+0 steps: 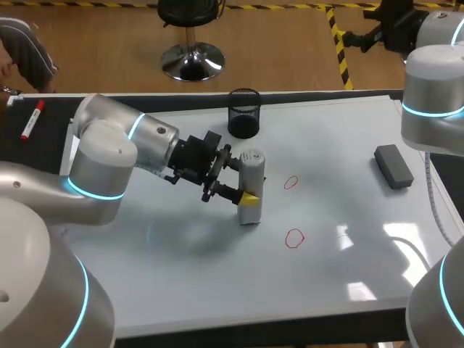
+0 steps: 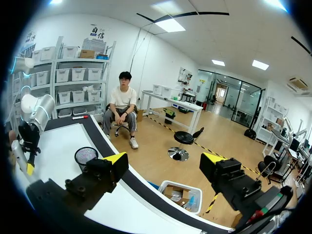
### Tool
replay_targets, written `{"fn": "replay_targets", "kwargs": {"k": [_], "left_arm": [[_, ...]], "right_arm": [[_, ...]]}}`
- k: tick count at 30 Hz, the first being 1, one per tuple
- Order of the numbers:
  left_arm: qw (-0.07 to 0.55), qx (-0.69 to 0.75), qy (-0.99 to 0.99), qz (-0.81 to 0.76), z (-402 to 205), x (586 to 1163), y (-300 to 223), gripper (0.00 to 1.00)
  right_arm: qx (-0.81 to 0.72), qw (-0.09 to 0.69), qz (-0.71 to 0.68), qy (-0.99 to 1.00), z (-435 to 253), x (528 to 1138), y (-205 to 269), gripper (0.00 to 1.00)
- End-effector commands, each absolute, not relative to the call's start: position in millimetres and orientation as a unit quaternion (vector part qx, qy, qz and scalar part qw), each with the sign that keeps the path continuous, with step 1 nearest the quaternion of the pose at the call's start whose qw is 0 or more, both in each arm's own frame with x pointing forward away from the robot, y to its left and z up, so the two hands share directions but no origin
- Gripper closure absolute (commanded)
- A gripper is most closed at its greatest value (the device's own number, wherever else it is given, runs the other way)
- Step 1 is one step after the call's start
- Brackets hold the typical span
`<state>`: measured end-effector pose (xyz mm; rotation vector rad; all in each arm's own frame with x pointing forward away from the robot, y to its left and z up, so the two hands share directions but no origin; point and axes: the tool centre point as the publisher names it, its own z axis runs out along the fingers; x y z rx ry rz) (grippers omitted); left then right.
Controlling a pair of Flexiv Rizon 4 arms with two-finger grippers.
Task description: Pick up the inspection probe, press it on each red-marked spot on the whiteboard one by one, put down the probe, pick up the eraser, and wipe off all the red marks.
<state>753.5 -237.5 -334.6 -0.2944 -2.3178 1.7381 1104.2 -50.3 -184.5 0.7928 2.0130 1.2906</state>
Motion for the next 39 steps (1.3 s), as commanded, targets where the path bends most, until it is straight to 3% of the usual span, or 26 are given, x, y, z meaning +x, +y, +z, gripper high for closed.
{"fn": "replay_targets", "kwargs": {"k": [1, 39], "left_arm": [[0.116, -0.104, -0.788, 0.595, -339.6, 751.5, -243.1, 1.00], [0.118, -0.096, -0.787, 0.598, -344.3, 749.0, -237.8, 1.00]], "right_arm": [[0.300, 0.306, 0.488, 0.761, -184.5, 1104.2, -50.3, 0.00], [0.300, 0.306, 0.488, 0.761, -184.5, 1104.2, -50.3, 0.00]]}}
